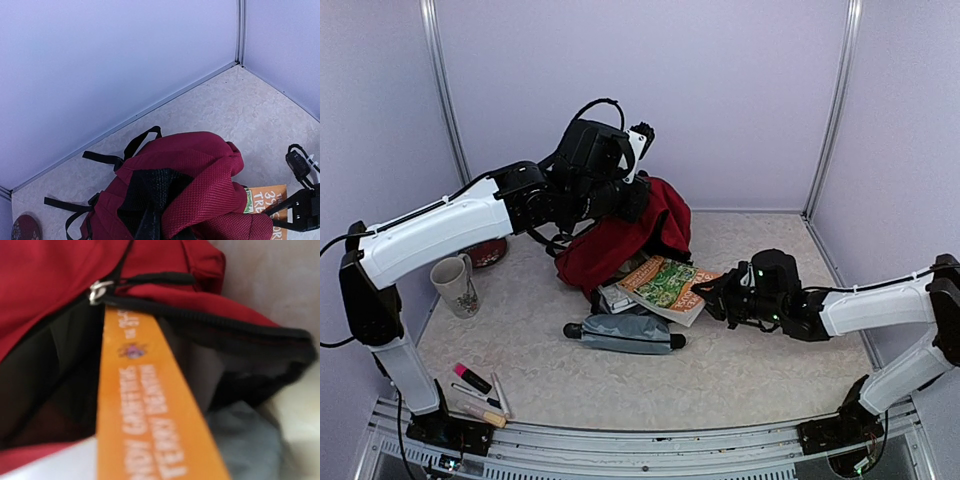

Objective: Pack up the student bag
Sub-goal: Place the book in the largest pocket of the bag.

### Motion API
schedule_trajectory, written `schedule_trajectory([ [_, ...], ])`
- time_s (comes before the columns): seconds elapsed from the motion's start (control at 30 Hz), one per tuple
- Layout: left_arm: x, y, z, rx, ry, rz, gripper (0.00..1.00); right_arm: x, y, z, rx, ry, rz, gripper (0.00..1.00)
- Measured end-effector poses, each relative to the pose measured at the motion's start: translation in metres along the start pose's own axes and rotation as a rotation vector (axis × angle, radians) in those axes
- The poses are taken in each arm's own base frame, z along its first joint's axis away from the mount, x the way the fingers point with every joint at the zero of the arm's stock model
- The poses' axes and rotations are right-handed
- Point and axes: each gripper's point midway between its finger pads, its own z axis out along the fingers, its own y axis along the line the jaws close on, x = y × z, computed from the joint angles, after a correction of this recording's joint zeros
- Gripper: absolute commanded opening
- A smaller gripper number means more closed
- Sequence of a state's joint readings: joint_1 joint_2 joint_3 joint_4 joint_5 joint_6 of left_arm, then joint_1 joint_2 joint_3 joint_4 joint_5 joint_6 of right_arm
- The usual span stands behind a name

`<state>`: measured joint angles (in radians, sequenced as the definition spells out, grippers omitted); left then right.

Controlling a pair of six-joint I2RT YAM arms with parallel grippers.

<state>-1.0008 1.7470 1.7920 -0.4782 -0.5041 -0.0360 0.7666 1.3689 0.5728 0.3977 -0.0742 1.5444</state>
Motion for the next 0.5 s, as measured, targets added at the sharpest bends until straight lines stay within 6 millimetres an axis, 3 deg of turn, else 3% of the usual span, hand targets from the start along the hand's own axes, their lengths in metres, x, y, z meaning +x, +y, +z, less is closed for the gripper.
schedule_trajectory([
  [0.13,-0.001,-0.009,-0.002,0.029,-0.004,-0.001,0.0,-0.004,0.004,0.025,0.004,-0.015,0.082,0.0],
  [0.27,-0.002,-0.022,-0.007,0.063,-0.013,0.008,0.0,-0.011,0.021,0.068,0.001,-0.031,0.1,0.04],
  [0.37,-0.005,-0.026,-0.008,0.07,-0.025,0.013,0.0,-0.017,0.042,0.105,-0.025,-0.035,0.092,0.39],
  [0.43,-0.006,-0.026,-0.008,0.069,-0.03,0.013,0.0,-0.018,0.049,0.121,-0.037,-0.034,0.083,0.53],
  [0.5,-0.006,-0.021,-0.006,0.064,-0.031,0.005,0.0,-0.017,0.05,0.127,-0.037,-0.024,0.061,0.61],
])
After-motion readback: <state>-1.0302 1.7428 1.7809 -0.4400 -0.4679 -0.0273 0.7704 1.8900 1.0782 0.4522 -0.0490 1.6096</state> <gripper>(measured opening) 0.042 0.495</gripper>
